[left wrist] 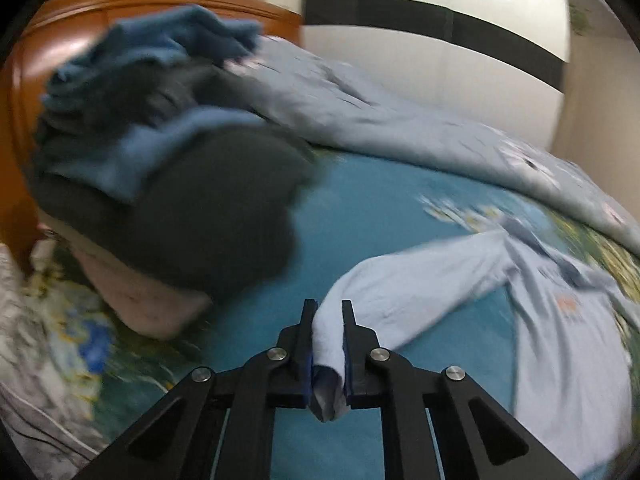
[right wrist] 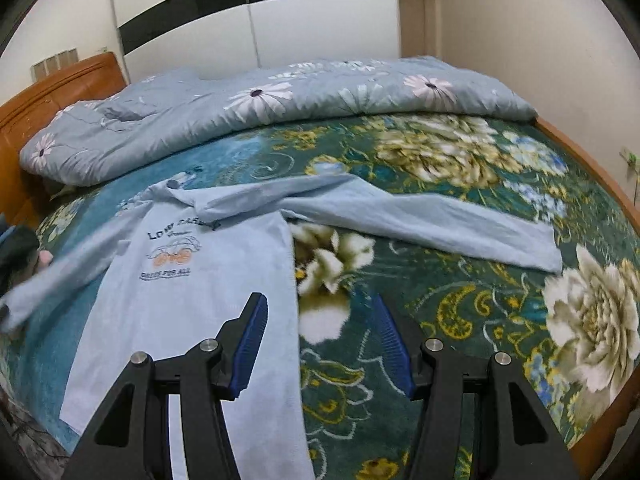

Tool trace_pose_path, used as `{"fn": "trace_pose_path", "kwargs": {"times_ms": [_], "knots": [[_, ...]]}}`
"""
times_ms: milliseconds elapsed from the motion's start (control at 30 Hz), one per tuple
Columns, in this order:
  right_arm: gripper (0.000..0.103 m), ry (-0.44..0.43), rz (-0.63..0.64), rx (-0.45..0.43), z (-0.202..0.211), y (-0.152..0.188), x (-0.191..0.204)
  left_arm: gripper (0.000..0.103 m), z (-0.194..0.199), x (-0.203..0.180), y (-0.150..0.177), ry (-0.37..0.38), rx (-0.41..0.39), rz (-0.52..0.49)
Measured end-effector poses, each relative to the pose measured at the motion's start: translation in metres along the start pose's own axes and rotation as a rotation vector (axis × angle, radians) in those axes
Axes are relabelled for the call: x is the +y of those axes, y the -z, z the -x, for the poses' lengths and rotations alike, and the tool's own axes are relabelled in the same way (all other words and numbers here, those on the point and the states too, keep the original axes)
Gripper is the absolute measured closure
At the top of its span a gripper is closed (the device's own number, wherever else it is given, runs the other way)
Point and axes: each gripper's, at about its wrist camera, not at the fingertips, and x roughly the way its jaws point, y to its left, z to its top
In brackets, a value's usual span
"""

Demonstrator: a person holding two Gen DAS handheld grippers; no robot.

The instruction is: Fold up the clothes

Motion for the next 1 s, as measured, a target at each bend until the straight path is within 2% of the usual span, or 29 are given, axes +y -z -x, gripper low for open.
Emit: {"fn": "trace_pose_path", "kwargs": {"times_ms": [67, 167, 267, 333, 367, 433, 467, 500, 567, 700, 767, 867, 1000], "knots": [[0.046, 0.003, -0.02, 0.019, -0.006, 0.004, -0.006, 0.092, -0.007, 0.006, 0.002, -0.056, 0.013, 0.01], [0.046, 0.007, -0.039, 0.044, -0.015, 0.009, -0.011, 0.092, -0.03, 0.021, 0.013, -0.111, 0.082, 0.051], [0.046, 0.005, -0.047, 0.066, -0.023, 0.01, -0.013, 0.089, -0.049, 0.036, 0.022, -0.093, 0.138, 0.105], [0.046, -0.006, -0.036, 0.069, -0.026, 0.008, -0.01, 0.089, -0.052, 0.039, 0.028, -0.047, 0.167, 0.133], [0.046, -0.011, -0.028, 0.068, -0.028, 0.006, -0.008, 0.085, -0.051, 0.039, 0.029, -0.024, 0.176, 0.137], [0.046, -0.028, -0.003, 0.064, -0.031, 0.001, -0.001, 0.064, -0.044, 0.037, 0.034, 0.027, 0.193, 0.12], [0.046, -0.038, 0.014, 0.061, -0.033, -0.003, 0.003, 0.049, -0.038, 0.035, 0.037, 0.054, 0.202, 0.106], [0.046, -0.047, 0.031, 0.058, -0.034, -0.006, 0.007, 0.042, -0.027, 0.033, 0.041, 0.083, 0.191, 0.084], [0.046, -0.065, 0.068, 0.049, -0.039, -0.014, 0.016, 0.041, -0.009, 0.027, 0.041, 0.111, 0.153, 0.052], [0.046, -0.105, 0.197, 0.039, -0.058, -0.039, 0.043, 0.03, 0.007, -0.005, 0.01, 0.233, 0.089, -0.033], [0.046, -0.119, 0.3, 0.04, -0.076, -0.056, 0.065, 0.021, -0.008, -0.035, -0.016, 0.331, 0.096, -0.088], [0.046, -0.135, 0.44, 0.043, -0.097, -0.073, 0.088, 0.021, -0.053, -0.088, -0.054, 0.417, 0.164, -0.183], [0.046, -0.11, 0.576, 0.047, -0.132, -0.096, 0.103, 0.021, -0.12, -0.157, -0.091, 0.515, 0.29, -0.23]]}}
